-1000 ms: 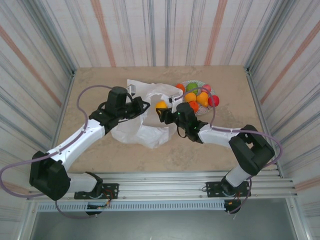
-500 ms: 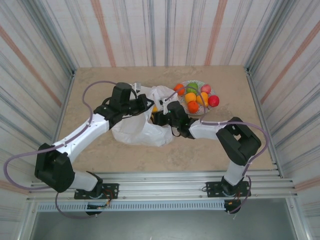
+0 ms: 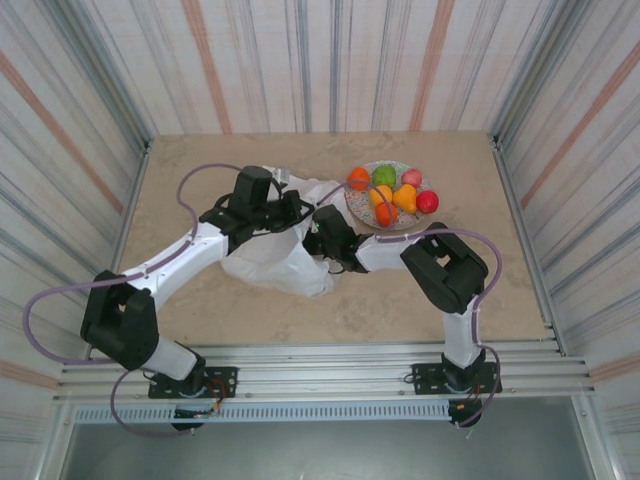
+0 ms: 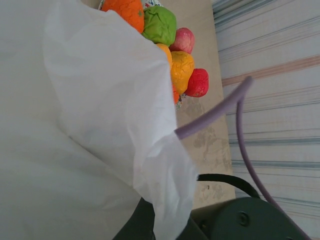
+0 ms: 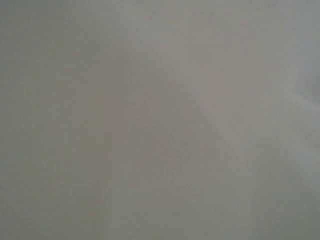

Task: Place the fruits into the plastic bag

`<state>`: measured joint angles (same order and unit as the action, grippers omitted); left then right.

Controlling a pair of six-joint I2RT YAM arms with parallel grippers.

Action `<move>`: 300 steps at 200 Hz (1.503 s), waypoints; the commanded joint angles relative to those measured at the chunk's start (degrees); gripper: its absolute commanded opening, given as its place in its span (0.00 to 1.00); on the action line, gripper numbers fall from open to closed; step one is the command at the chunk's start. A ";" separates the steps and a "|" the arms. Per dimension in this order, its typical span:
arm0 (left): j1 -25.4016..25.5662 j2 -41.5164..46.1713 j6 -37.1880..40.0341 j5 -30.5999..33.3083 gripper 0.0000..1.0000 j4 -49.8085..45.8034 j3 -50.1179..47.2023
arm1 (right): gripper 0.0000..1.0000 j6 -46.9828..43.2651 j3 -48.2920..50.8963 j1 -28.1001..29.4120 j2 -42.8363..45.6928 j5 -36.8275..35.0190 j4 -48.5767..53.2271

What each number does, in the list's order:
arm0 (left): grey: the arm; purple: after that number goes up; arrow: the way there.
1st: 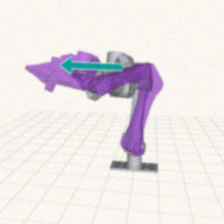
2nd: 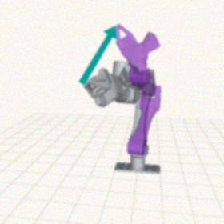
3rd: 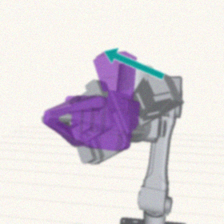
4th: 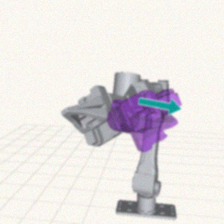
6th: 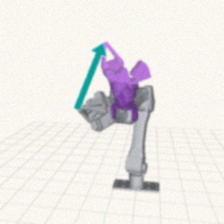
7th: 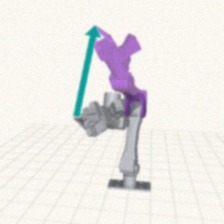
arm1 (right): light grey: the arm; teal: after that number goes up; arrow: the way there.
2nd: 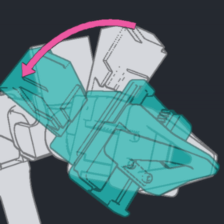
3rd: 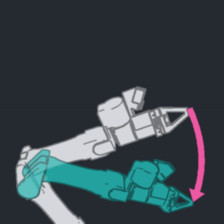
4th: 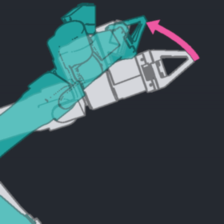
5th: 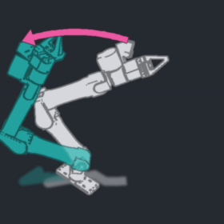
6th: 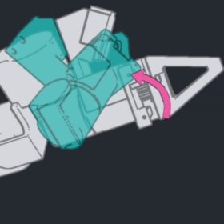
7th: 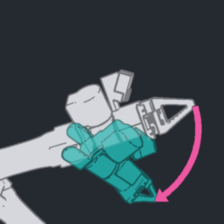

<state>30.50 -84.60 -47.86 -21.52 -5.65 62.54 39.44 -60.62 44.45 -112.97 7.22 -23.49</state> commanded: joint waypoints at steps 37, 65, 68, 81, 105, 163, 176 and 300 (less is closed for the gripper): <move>-0.34 0.39 0.57 -1.27 0.04 1.55 0.83 | 0.90 4.57 -0.86 -1.70 0.31 4.88 0.07; -2.16 1.16 0.76 -1.15 0.04 1.67 -0.17 | 0.99 2.97 1.09 -2.52 4.10 5.65 1.73; -2.43 1.19 0.70 -1.20 0.04 1.69 -0.29 | 1.00 2.73 1.26 -2.66 4.62 5.69 2.18; -3.69 1.44 0.57 -1.89 0.04 1.78 -0.90 | 0.99 1.52 2.14 -2.82 6.68 5.36 4.00; -5.68 2.35 1.17 -2.20 0.03 1.53 -1.86 | 0.99 -0.18 4.21 -3.17 10.58 3.76 6.49; -10.67 4.21 1.79 -3.00 0.03 0.91 -4.42 | 0.99 -4.86 7.60 -4.23 20.37 2.52 13.53; -11.41 4.52 1.95 -3.17 0.02 0.78 -4.79 | 0.99 -5.63 8.56 -4.94 23.07 2.37 15.15; -12.56 4.62 4.23 -4.02 0.01 0.04 -4.89 | 0.98 -11.37 11.50 -18.48 41.16 -10.04 33.39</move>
<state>18.35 -81.67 -44.99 -23.70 -4.75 58.15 31.73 -48.23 29.58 -70.85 5.89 0.34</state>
